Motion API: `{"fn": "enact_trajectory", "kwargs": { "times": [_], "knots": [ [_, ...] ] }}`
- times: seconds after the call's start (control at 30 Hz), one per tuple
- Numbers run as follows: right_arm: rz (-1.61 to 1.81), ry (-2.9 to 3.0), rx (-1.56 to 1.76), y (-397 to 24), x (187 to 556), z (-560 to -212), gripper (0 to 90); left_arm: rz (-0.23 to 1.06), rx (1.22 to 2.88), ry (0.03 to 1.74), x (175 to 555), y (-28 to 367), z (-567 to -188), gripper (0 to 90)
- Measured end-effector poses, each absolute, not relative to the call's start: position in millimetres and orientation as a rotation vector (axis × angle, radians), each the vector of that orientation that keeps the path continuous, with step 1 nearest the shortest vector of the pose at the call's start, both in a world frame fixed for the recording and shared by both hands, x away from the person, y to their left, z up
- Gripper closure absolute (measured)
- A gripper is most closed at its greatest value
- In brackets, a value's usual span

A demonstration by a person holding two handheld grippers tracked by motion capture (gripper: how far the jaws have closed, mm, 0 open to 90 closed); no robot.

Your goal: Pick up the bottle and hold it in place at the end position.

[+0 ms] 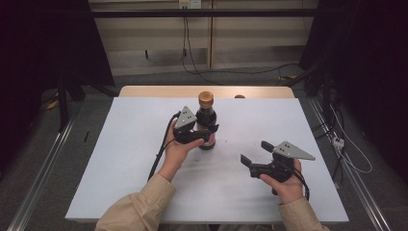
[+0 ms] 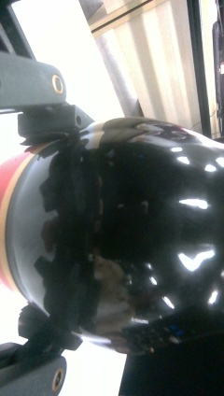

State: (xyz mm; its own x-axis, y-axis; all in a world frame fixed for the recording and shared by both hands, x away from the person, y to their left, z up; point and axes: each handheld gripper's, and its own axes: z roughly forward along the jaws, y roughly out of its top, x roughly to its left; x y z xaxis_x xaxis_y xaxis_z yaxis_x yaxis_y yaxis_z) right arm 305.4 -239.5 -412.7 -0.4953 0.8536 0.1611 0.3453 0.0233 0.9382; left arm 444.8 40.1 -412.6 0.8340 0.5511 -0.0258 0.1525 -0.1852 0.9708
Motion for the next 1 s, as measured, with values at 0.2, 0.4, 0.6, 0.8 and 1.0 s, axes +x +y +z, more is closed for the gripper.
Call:
{"fn": "enact_trajectory", "kwargs": {
  "times": [0.2,0.4,0.6,0.8,1.0],
  "knots": [
    [1.468,1.864,1.223,-230.3,319.8,-405.8,7.7,0.387,1.746,0.548,444.7,40.0,-412.7,30.2],
    [1.477,1.875,1.210,-222.5,329.3,-396.4,8.8,0.397,1.753,0.543,443.9,40.1,-412.7,30.2],
    [1.471,1.889,1.198,-217.7,338.9,-389.5,9.5,0.399,1.749,0.547,443.4,39.9,-412.7,30.2],
    [1.479,1.902,1.194,-213.3,347.2,-383.1,10.5,0.395,1.741,0.551,443.6,39.6,-413.2,30.2],
    [1.466,1.919,1.161,-206.6,353.9,-373.9,10.3,0.399,1.745,0.553,443.2,39.6,-413.1,30.1]
  ]
}}
